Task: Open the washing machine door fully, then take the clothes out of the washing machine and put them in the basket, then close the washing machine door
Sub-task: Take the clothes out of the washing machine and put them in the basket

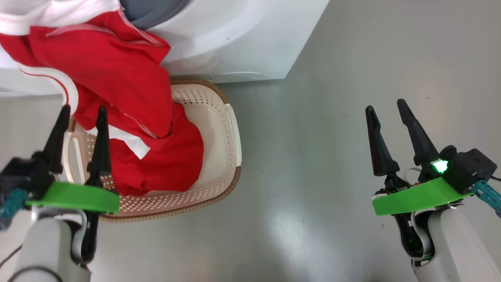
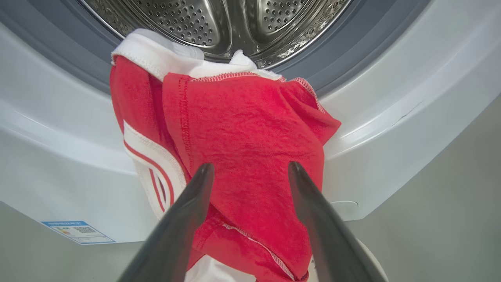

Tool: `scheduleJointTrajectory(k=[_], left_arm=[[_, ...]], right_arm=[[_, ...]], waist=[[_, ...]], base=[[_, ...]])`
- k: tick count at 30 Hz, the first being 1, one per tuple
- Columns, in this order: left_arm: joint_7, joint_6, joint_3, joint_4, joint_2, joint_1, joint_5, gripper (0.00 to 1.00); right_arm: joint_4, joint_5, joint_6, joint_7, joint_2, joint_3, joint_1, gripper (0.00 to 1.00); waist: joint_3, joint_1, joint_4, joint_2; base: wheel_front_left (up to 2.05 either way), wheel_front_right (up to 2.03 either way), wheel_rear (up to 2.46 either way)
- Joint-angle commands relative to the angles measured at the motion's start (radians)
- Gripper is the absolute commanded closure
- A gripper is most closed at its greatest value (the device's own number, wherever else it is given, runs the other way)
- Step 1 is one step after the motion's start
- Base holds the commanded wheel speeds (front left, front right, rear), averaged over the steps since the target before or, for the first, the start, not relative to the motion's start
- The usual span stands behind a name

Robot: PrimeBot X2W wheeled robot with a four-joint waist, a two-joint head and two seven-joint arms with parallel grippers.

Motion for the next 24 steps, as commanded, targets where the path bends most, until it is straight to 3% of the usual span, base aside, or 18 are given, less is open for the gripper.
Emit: scheduleJointTrajectory(k=[1,11,19,24], left_arm=[[-0.005,-0.005,0.038,-0.047,0.029,0.047,0.018,0.00],[-0.005,-0.005,0.057,-0.184,0.005,0.204,0.027,0.00],[-0.005,-0.005,0.045,-0.199,0.007,0.194,0.029,0.00],[-0.005,-0.005,0.020,-0.217,0.038,0.132,0.041,0.00]], right_arm=[[-0.017,-0.006,0.006,-0.006,0.002,0.021,0.032,0.00],[-0.017,-0.005,0.006,-0.006,0.002,0.026,0.045,0.00],[-0.013,-0.005,0.006,-0.006,0.002,0.030,0.047,0.00],[-0.015,-0.006,0.006,-0.006,0.002,0.026,0.044,0.00]], waist=[[-0.007,0.0000,0.000,0.0000],[-0.024,0.0000,-0.008,0.0000],[-0.029,0.0000,-0.004,0.0000],[-0.026,0.0000,0.001,0.0000]], base=[[0.00,0.00,0.00],[0.00,0.00,0.00],[0.00,0.00,0.00],[0.00,0.00,0.00]])
